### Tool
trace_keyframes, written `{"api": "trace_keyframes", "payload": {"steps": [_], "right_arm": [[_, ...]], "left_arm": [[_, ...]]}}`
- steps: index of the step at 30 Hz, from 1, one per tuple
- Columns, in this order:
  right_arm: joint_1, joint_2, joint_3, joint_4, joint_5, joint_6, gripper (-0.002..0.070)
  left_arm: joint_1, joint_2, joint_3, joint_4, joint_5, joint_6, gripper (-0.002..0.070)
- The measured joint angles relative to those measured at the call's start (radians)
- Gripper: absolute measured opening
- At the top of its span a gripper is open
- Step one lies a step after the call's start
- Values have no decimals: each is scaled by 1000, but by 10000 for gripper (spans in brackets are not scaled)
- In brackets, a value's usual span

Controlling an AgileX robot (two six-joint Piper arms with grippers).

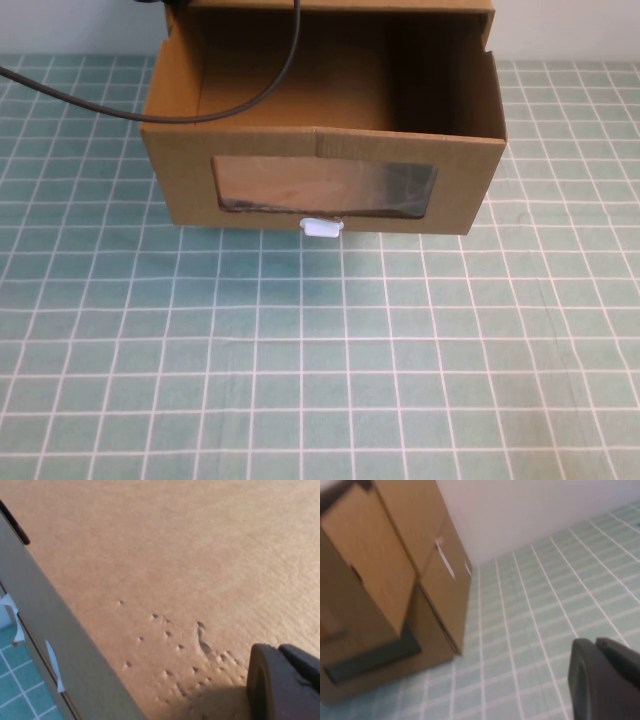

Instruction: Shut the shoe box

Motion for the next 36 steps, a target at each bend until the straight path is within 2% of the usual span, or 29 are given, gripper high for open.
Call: {"api": "trace_keyframes", "payload": {"steps": [5, 8, 14, 20, 23, 31, 34, 36], "right_arm": [[0, 0, 0, 159, -168, 26, -11], [0, 0, -3, 242, -171, 78, -11], [0, 49, -210, 273, 185, 93, -11], [0, 353, -530, 263, 678, -86, -11], [0, 554, -663, 262, 842, -165, -11], [21, 962, -879, 283, 906, -343, -11], [116, 1070, -962, 283, 883, -349, -11], [234, 1131, -1024, 278, 840, -349, -11]], "left_arm": [[0, 0, 0, 0, 0, 0, -5], [-2, 0, -1, 0, 0, 0, -5], [-2, 0, -3, 0, 0, 0, -5], [-2, 0, -5, 0, 0, 0, -5], [-2, 0, -5, 0, 0, 0, -5], [-2, 0, -5, 0, -2, 0, -5], [-2, 2, -5, 2, -6, 0, -5], [-2, 2, -5, 4, -6, 0, -5]]}}
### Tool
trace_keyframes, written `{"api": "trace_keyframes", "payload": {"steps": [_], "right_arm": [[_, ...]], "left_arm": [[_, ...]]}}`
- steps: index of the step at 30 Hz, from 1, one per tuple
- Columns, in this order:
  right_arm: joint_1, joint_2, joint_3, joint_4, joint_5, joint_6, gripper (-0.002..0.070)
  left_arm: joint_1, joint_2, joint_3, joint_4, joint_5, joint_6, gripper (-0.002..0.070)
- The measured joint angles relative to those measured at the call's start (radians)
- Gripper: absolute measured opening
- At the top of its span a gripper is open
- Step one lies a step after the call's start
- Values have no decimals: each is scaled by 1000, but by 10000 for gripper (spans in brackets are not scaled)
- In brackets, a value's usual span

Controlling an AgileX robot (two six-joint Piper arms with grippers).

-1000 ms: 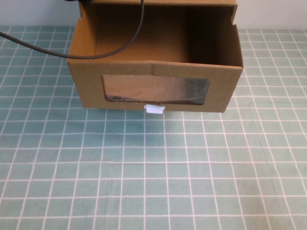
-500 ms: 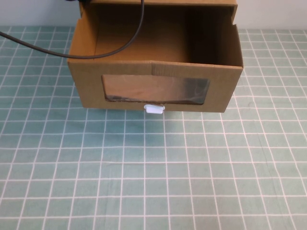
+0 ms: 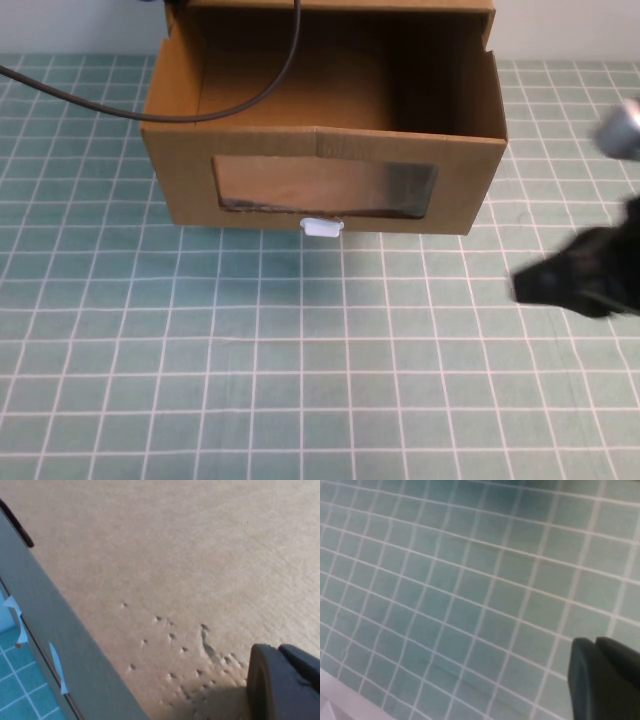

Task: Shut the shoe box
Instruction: Close the shoe box with your right arm

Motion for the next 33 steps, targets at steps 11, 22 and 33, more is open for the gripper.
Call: {"api": "trace_keyframes", "payload": {"steps": [11, 22, 33], "right_arm": [[328, 240, -210, -130, -426, 116, -11], [314, 431, -363, -139, -518, 119, -11], [277, 524, -516, -139, -524, 119, -11]], "left_arm": [[0, 0, 0, 0, 0, 1, -5], [0, 0, 0, 0, 0, 1, -5], [0, 0, 0, 2, 0, 1, -5]]}}
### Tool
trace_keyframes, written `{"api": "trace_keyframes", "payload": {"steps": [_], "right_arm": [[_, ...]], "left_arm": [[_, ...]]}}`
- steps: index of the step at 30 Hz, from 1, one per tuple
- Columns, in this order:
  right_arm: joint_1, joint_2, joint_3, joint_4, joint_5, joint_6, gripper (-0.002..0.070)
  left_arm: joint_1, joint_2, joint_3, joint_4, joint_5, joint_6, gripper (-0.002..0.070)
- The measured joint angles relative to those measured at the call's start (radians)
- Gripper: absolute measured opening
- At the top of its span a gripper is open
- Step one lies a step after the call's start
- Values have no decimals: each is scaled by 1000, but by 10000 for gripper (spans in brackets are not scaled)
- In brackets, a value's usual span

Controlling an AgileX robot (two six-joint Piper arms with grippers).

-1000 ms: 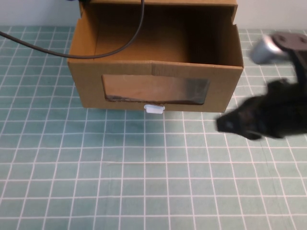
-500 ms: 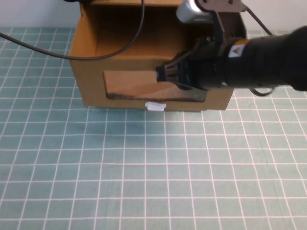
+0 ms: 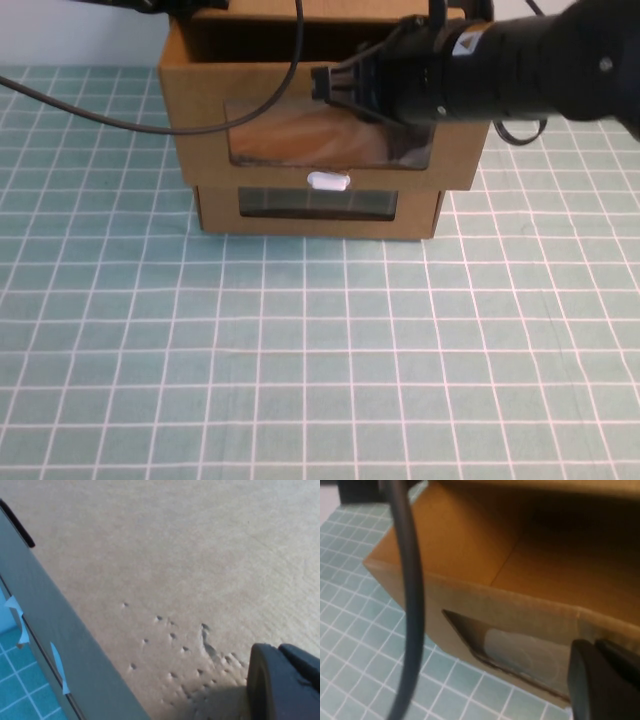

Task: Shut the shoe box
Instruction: Close the shoe box with your right arm

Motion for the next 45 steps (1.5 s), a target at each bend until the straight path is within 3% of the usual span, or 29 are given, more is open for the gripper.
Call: {"api": "trace_keyframes", "payload": {"steps": [13, 23, 45], "right_arm": [[-38, 23, -37, 56, -21, -6, -11], [-41, 14, -37, 265, 85, -213, -11], [-116, 134, -134, 313, 41, -243, -11]], "left_arm": [[0, 0, 0, 2, 0, 0, -5], [0, 0, 0, 2, 0, 0, -5], [0, 0, 0, 4, -1, 0, -5]]}}
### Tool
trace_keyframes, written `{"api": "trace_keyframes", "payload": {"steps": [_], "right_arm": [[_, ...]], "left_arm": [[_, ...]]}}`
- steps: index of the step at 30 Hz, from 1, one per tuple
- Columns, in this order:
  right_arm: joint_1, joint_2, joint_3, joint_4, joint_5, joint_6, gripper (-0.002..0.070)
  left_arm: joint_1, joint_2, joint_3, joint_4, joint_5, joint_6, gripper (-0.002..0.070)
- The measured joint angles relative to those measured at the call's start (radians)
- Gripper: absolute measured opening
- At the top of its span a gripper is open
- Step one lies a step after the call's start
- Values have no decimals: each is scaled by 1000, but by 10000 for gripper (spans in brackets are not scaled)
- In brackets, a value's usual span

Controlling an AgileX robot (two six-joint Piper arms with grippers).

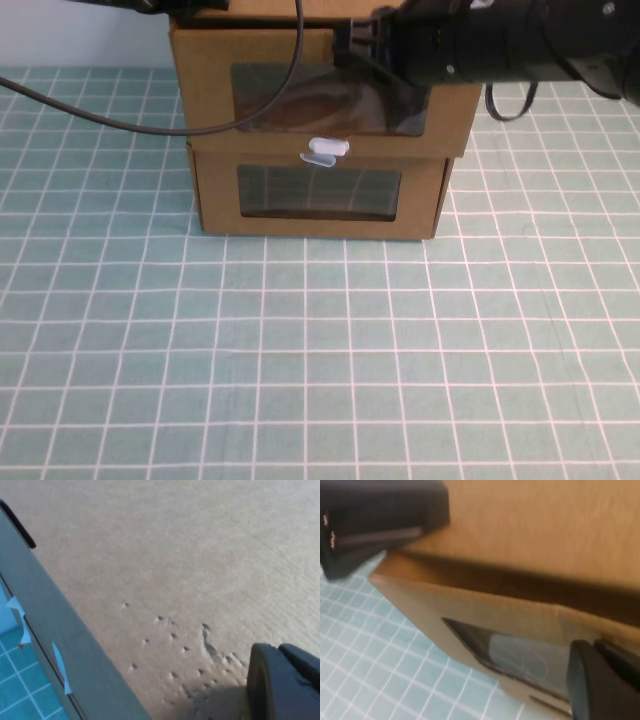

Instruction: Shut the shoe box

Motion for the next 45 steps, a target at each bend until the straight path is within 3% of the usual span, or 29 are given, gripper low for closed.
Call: {"api": "trace_keyframes", "payload": {"steps": [16, 23, 33, 37, 45], "right_arm": [[-20, 165, -199, 28, 62, -14, -11], [-25, 109, -199, 4, 213, -12, -11], [4, -209, -149, -378, 493, 254, -11], [60, -421, 12, -504, 510, 339, -11], [74, -962, 482, -590, 510, 447, -11]], "left_arm": [[0, 0, 0, 0, -6, 2, -5], [0, -31, 0, 15, 55, 2, -5], [0, -291, 62, 140, 55, -68, -5], [0, -482, 261, 169, -53, -81, -5], [0, -986, 791, 171, -259, -90, -5]]}}
